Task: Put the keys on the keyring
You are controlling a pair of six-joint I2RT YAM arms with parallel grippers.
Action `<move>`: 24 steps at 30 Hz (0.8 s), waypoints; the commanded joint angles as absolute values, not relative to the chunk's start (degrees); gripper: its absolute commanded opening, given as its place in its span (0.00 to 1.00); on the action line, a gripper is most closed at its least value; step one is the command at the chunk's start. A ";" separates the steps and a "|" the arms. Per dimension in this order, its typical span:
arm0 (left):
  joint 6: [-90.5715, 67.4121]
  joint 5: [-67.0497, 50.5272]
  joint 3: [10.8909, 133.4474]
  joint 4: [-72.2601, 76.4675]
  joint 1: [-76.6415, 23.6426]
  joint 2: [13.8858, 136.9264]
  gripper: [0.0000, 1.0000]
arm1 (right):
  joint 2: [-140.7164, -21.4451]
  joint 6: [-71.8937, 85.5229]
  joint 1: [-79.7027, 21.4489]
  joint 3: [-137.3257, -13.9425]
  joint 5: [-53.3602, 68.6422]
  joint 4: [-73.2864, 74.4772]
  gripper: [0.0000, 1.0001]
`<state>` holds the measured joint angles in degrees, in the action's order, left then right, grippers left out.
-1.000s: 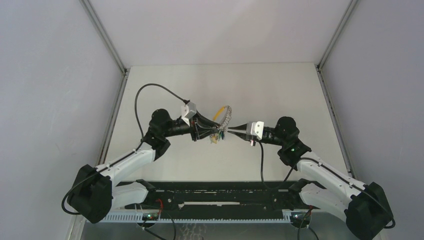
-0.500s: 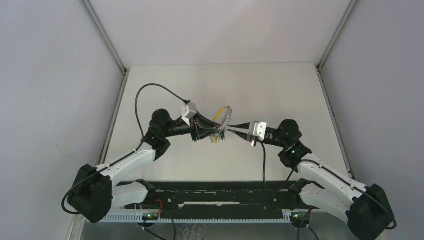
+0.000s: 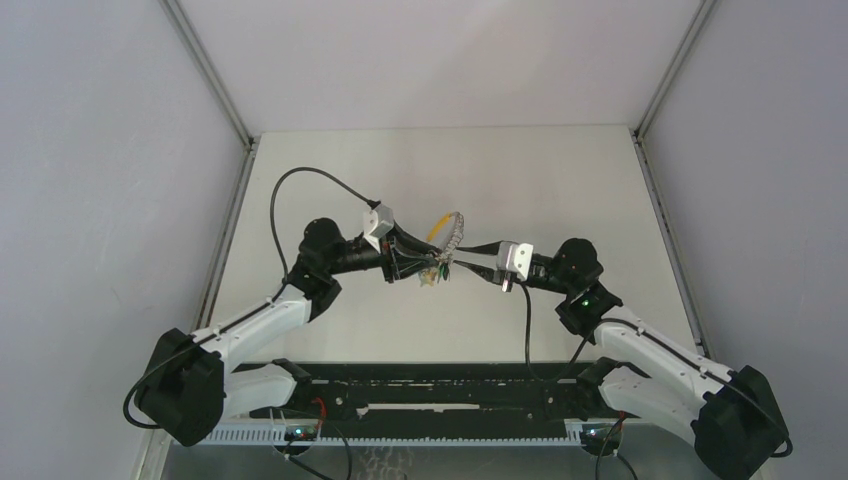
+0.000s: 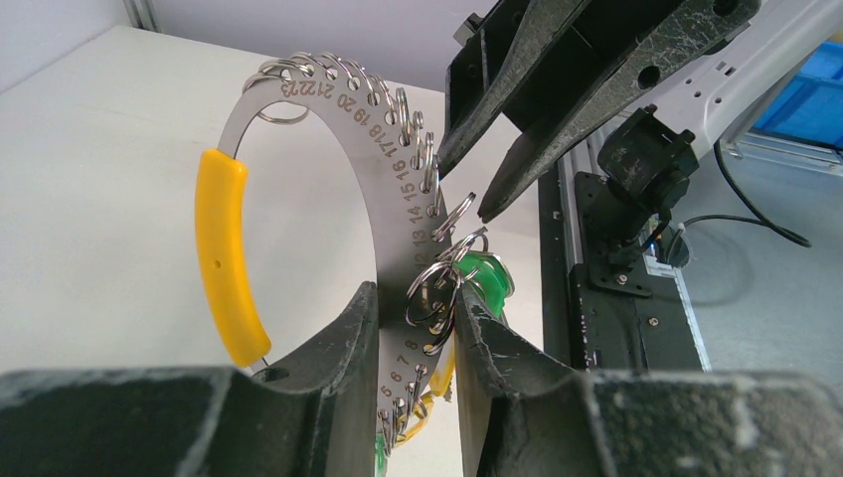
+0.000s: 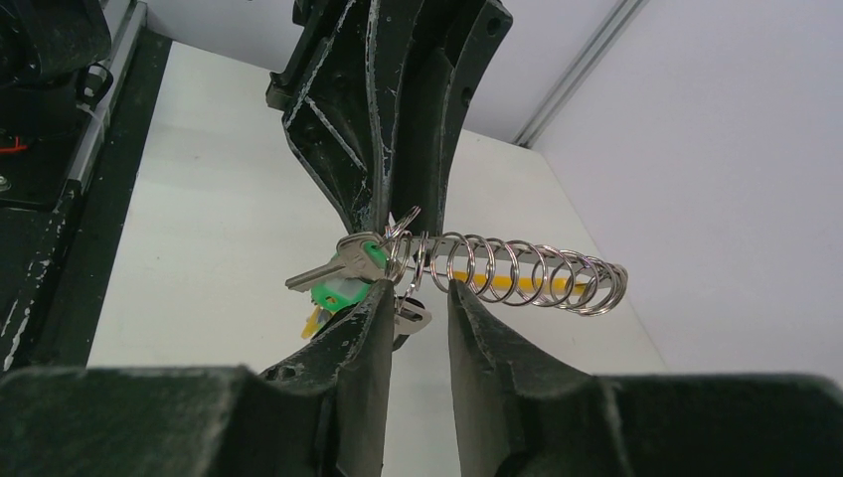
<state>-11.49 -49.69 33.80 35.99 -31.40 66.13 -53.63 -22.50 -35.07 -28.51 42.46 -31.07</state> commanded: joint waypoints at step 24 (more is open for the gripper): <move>-12.16 -50.49 33.83 41.44 -32.51 65.39 0.04 | -54.05 -19.67 -35.40 -28.56 43.15 -34.88 0.19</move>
<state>-11.53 -49.74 33.80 37.17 -31.90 66.13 -53.89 -21.56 -35.07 -28.51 43.55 -31.62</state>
